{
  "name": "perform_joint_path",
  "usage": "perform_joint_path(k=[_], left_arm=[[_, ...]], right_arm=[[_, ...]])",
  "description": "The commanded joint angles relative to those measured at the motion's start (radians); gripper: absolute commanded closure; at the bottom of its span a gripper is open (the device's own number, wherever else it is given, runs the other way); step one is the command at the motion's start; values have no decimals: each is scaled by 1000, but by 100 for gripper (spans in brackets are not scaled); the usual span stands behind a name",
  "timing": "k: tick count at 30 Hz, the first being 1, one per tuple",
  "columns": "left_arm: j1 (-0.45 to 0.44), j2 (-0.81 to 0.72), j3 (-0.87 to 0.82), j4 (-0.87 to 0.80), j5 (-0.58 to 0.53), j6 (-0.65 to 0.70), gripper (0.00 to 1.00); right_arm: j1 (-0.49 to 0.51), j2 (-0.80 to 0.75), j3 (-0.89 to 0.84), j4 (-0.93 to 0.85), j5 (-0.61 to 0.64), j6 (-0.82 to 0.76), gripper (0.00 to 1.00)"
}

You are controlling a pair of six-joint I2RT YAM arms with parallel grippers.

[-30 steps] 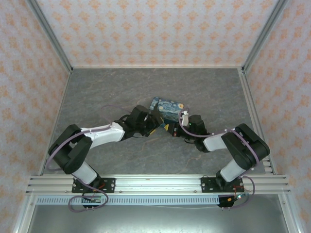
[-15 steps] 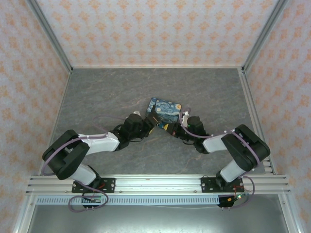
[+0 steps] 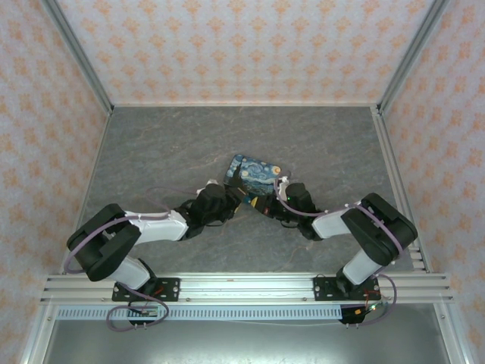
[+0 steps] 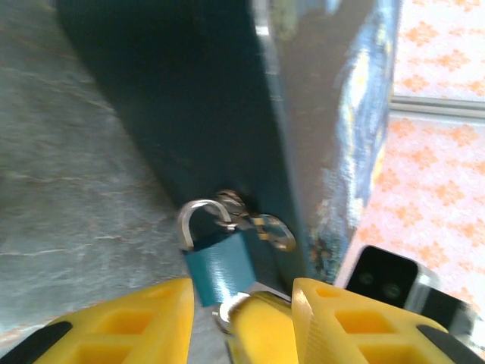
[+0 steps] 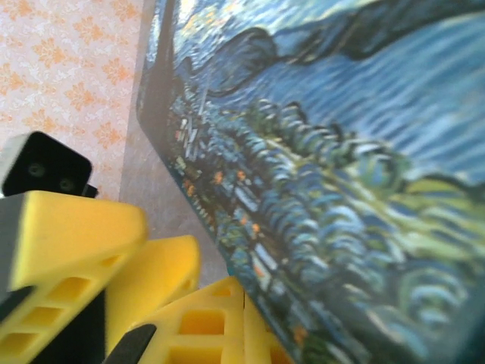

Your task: Unlock a padlock with a key

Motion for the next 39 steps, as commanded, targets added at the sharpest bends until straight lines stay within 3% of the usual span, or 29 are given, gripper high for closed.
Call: perform_joint_path(k=[1, 13, 25, 30, 35, 39], left_arm=[[-16, 19, -14, -20, -44, -29, 60], [-35, 130, -18, 173, -66, -75, 59], [-38, 143, -5, 197, -102, -95, 60], [-43, 159, -10, 205, -111, -121, 69], [-46, 142, -16, 176, -135, -130, 85], [-47, 117, -20, 136, -147, -130, 93]], right_arm=[[10, 7, 34, 29, 11, 7, 100], [24, 10, 58, 18, 11, 45, 100], [33, 22, 68, 45, 16, 80, 100], [36, 26, 71, 55, 17, 102, 100], [38, 24, 68, 68, 22, 117, 100], [38, 8, 56, 71, 34, 109, 94]])
